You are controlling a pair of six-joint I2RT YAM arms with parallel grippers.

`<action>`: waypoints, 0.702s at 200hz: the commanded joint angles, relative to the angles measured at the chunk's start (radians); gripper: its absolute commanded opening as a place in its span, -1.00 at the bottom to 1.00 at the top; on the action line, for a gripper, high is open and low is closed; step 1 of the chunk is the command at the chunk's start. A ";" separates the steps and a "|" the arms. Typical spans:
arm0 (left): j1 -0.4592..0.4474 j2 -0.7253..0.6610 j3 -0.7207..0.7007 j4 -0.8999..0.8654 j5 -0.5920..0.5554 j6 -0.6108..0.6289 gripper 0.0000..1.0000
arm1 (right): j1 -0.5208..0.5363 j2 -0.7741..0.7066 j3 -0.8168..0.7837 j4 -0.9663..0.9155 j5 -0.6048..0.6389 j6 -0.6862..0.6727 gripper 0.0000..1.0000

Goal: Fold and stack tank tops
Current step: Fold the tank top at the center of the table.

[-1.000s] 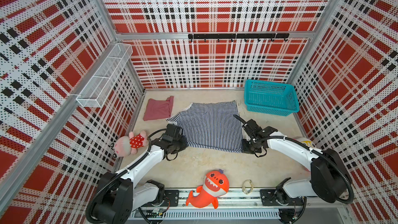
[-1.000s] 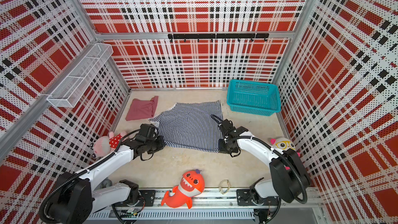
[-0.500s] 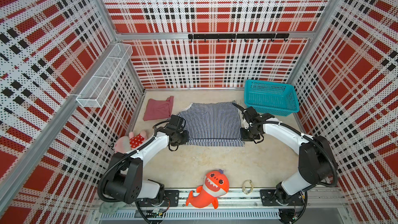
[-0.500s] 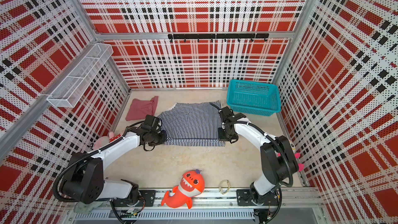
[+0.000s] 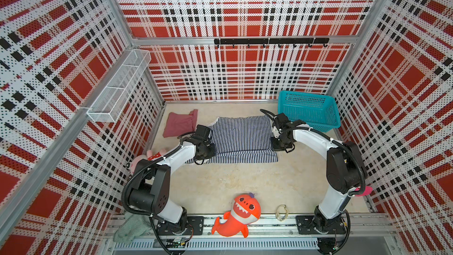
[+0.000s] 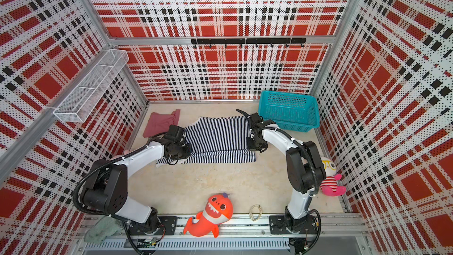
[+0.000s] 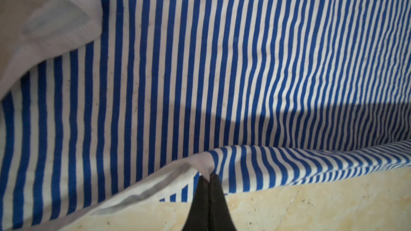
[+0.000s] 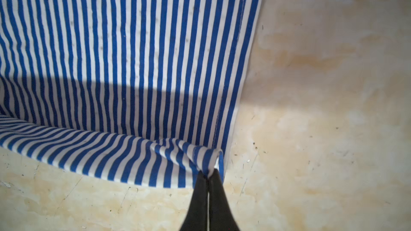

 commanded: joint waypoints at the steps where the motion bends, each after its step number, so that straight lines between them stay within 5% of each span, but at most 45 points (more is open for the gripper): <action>1: 0.011 0.036 0.044 0.028 -0.017 0.040 -1.00 | -0.020 0.040 0.034 0.015 0.018 -0.045 -1.00; 68: 0.019 0.123 0.118 0.061 -0.039 0.062 -1.00 | -0.044 0.129 0.111 0.056 0.034 -0.097 -1.00; 79: 0.022 0.135 0.126 0.063 -0.041 0.065 -1.00 | -0.050 0.139 0.125 0.062 0.039 -0.100 -0.77; 90: 0.026 0.145 0.141 0.062 -0.040 0.078 -0.73 | -0.058 0.141 0.137 0.071 0.041 -0.103 -0.62; 110: 0.078 0.138 0.170 0.053 -0.047 0.093 -0.61 | -0.069 0.110 0.150 0.091 0.041 -0.108 -0.36; 140: 0.105 0.088 0.200 0.017 -0.078 0.103 -0.33 | -0.064 -0.002 0.095 0.117 0.031 -0.083 -0.31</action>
